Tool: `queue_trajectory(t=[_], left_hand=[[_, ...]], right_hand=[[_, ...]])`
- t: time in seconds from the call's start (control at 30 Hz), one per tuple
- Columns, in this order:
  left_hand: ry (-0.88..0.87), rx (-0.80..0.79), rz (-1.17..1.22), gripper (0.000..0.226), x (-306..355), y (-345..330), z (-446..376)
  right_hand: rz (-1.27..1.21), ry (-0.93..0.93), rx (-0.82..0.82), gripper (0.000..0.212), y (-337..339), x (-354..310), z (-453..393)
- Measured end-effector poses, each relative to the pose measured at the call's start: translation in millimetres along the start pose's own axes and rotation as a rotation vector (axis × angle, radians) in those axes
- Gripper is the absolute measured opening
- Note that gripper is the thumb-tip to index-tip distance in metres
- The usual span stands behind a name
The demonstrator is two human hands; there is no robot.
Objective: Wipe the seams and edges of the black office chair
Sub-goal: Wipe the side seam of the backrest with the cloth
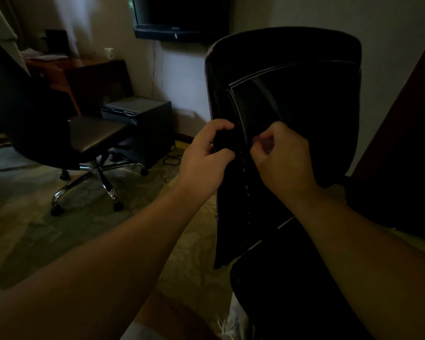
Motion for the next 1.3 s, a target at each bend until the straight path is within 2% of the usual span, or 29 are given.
queue_trajectory(t=[0.13,0.27,0.37,0.5,0.63,0.77,0.87,1.0,1.13,1.23,1.3], left_hand=[[-0.002,0.008,-0.007,0.045,0,1,0],[0.011,0.016,-0.007,0.046,-2,0,-1],[0.0,0.007,-0.013,0.046,-1,1,0],[0.004,0.003,-0.013,0.046,-2,1,-3],[-0.016,-0.005,-0.021,0.047,-1,1,-3],[0.005,0.008,-0.019,0.047,-3,1,-4],[0.003,0.004,-0.038,0.047,-2,3,-3],[0.013,0.005,-0.024,0.047,-5,2,-4],[-0.002,-0.004,-0.046,0.05,-4,4,-3],[-0.004,-0.013,-0.037,0.049,-4,3,-4],[-0.004,-0.011,-0.032,0.049,-3,2,-3]], right_hand=[[-0.016,0.076,-0.073,0.007,-8,-11,2],[-0.014,-0.02,0.015,0.009,4,6,-8],[0.005,0.105,-0.085,0.008,-6,-13,-2],[-0.013,0.057,-0.009,0.008,5,-6,-13],[0.004,0.172,-0.112,0.007,-5,-23,-6],[0.02,0.089,0.009,0.008,7,-10,-16],[0.022,0.177,-0.09,0.006,-3,-22,-9],[0.012,0.066,-0.006,0.009,10,-6,-21],[0.045,0.171,-0.078,0.011,0,-23,-15],[0.02,0.066,0.0,0.01,10,-11,-21],[0.027,0.089,-0.024,0.008,7,-14,-21]])
Point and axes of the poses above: each hand's wrist, its own z-axis away from the middle knuckle, its own y-axis out of the back of the hand, x = y × z, the point moved 9 cm from there along -z, towards the middle knuckle, and after that the axes turned 12 degrees about z, right-handed, at the moved point
